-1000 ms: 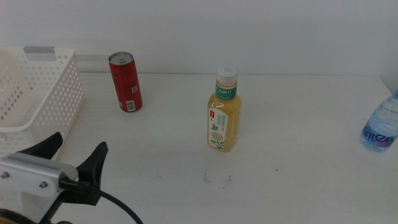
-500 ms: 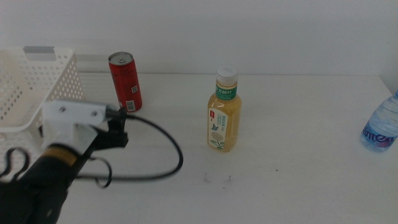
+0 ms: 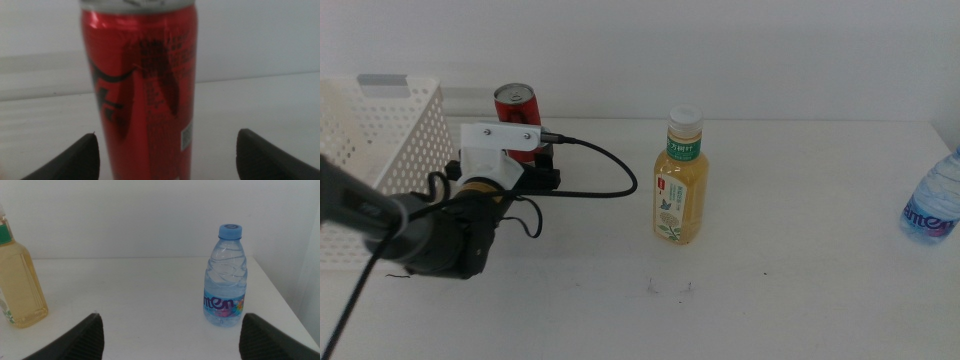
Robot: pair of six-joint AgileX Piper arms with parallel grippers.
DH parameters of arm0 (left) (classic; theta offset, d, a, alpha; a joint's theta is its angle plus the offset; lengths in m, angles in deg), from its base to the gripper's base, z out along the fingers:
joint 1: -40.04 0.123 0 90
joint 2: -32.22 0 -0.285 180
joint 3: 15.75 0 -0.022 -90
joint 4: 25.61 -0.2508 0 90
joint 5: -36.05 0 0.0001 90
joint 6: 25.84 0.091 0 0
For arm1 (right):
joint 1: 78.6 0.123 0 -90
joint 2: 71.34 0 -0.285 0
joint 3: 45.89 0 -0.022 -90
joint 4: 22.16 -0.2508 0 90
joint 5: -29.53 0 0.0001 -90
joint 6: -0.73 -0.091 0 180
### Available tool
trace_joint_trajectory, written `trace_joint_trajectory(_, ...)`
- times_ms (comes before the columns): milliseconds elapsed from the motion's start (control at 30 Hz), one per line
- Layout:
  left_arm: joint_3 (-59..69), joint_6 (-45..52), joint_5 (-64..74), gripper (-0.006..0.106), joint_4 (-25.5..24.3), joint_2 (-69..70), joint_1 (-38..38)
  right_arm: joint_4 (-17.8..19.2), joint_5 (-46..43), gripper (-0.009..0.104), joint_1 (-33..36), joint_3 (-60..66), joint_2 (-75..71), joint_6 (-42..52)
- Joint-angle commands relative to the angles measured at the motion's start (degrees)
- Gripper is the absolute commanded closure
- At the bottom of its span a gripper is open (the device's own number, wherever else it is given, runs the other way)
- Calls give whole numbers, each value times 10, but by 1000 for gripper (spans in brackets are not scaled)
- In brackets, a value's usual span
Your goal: Use arms to grab the bottles and put them into the dustbin to the left of the table.
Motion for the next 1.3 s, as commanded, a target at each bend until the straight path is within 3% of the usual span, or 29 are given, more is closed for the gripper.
trace_joint_trajectory(0,-32,1,-1,7,12,-26,1,5,-6,9,-5,2,-3,2)
trace_joint_trajectory(233,-84,33,1,7,50,-77,4,5,-6,9,-5,2,-3,2)
trace_joint_trajectory(733,-167,36,2,8,42,-132,19,5,-6,9,-5,2,-3,2)
trace_joint_trajectory(833,-167,36,-11,21,34,-132,19,5,-6,9,-5,2,-3,2)
trace_joint_trajectory(1033,-125,10,-15,74,6,-90,17,5,-6,9,-5,2,-3,2)
trace_joint_trajectory(1133,-72,-1,37,87,10,-21,13,5,-6,9,-5,2,-3,2)
trace_joint_trajectory(1267,-6,0,102,91,9,93,9,5,-6,9,-5,2,-3,2)
